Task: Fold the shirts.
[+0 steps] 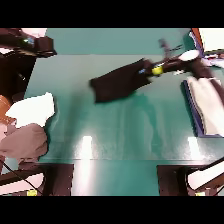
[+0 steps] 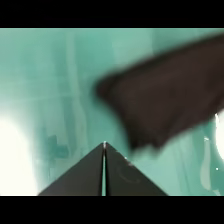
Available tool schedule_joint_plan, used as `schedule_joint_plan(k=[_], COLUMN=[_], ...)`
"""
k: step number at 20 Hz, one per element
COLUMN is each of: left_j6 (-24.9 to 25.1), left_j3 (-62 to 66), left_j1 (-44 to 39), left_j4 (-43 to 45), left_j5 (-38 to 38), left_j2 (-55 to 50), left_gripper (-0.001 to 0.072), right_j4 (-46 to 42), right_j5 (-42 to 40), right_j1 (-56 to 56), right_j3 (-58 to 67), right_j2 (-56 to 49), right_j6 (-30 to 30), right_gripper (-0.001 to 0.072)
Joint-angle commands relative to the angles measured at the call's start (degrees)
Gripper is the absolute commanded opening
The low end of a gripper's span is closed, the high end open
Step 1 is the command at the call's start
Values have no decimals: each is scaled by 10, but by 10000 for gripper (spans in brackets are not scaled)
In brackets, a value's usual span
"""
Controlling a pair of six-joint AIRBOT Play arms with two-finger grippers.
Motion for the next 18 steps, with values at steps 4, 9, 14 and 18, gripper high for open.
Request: schedule_joint_plan(k=[4,9,14,18], left_j6=[0,0,-1,0], left_j3=[0,0,0,0], left_j1=[-90,-115,-115,-115], left_j4=[1,0,0,1], left_j5=[50,60,60,59], left_j2=[0,0,-1,-3], left_gripper=[26,27,26,27], right_j4=[-97,-96,-92,-105], right_j5=[-21,-11,19,92], right_j1=[-273,-363,-369,-373], right_j3=[1,2,73,131], right_j2=[104,108,108,135], right_j6=[74,74,73,73], right_gripper=[16,16,16,16])
